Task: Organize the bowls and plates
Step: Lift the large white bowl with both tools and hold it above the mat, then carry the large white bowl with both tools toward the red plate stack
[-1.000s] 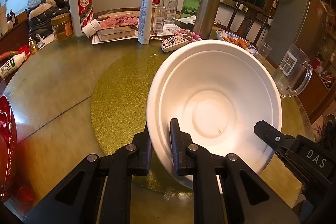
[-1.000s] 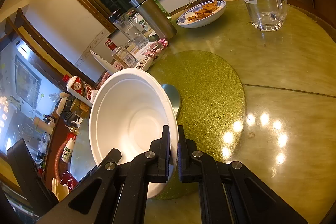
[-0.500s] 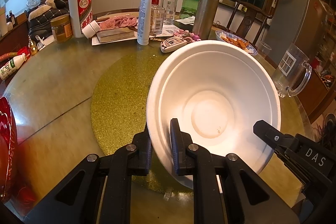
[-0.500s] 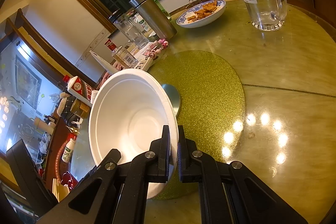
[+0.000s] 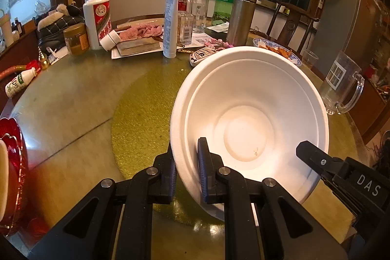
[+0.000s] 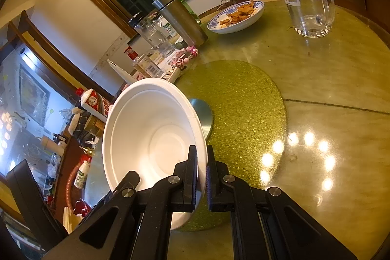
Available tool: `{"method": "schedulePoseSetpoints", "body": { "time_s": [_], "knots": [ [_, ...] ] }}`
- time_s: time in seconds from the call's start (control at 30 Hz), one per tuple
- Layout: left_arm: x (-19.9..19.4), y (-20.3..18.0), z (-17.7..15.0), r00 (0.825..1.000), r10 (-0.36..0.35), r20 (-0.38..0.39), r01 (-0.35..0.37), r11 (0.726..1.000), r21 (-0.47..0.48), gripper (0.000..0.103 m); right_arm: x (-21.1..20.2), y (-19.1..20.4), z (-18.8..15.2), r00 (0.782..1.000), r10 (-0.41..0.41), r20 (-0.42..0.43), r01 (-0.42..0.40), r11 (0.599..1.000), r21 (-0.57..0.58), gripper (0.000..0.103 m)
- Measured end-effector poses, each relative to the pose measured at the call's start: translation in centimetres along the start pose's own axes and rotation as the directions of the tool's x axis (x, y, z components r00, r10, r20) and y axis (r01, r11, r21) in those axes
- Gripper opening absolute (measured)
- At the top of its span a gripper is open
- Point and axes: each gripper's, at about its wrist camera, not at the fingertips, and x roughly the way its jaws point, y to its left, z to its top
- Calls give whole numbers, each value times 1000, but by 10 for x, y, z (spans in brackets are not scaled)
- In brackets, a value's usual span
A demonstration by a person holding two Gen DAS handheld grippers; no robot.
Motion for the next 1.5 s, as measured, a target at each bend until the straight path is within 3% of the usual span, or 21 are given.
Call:
{"method": "schedulePoseSetpoints", "body": {
  "time_s": [0.33, 0.67, 1.1, 1.5],
  "knots": [
    [-57, 29, 4, 996, 35, 79, -35, 999, -6, 13, -28, 35, -12, 998, 67, 3, -67, 996, -53, 6],
    [-99, 83, -3, 989, 72, 126, -64, 996, -65, 14, -55, 96, -38, 992, 127, -3, -126, 980, -156, 6],
    [-144, 175, -15, 970, 175, 171, -143, 972, -186, 13, -50, 190, -86, 971, 217, -100, -236, 932, -275, 6],
    [-156, 248, -28, 958, 253, 135, -209, 938, -276, 13, -25, 261, -136, 936, 257, -239, -328, 884, -333, 7]
  ]
}}
